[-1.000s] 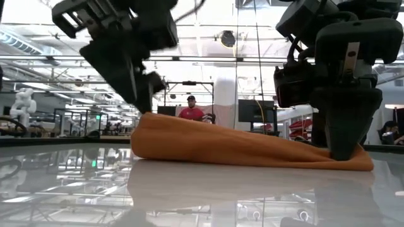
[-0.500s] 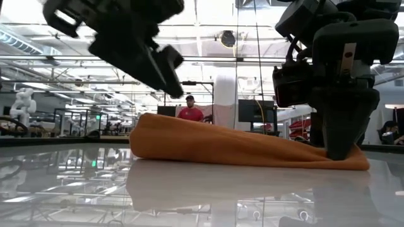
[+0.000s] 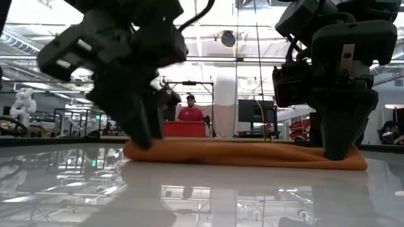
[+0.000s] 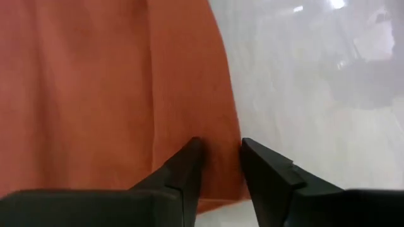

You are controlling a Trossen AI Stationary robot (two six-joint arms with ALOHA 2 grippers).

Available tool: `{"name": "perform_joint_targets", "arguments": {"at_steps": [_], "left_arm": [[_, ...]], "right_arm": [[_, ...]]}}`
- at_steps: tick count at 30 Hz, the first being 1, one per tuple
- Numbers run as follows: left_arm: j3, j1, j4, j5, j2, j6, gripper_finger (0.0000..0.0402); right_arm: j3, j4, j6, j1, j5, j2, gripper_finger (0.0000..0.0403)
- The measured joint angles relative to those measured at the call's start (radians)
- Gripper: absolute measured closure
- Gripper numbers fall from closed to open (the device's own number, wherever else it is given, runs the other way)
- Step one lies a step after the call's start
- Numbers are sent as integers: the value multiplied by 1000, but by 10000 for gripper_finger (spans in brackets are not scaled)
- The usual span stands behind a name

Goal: Roll towel
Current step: Roll the orange towel

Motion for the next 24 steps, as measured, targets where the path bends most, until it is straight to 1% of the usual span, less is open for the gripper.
{"name": "perform_joint_targets", "arguments": {"at_steps": [7,10,12,15,18,20,24], "left_arm": [[5,1,-15,23,50,-18,291],[5,1,-16,30,52,-24,291],[5,1,-17,30,52,-24,291],[4,9,-18,35,53,-25,291],[3,18,-19,40,54,-26,291],[3,27,-18,61,54,-26,291],[2,45,-18,91,55,-29,291]], "right_arm": [[0,4,-11,0,-2,-1,399],[0,2,-55,0,-3,-19,396],[0,0,-96,4,-2,-49,388],[0,-4,-153,16,36,-110,357],[0,-15,-218,43,118,-171,308],[0,-16,-265,70,175,-204,273],[0,-12,-364,148,273,-232,219]]}}
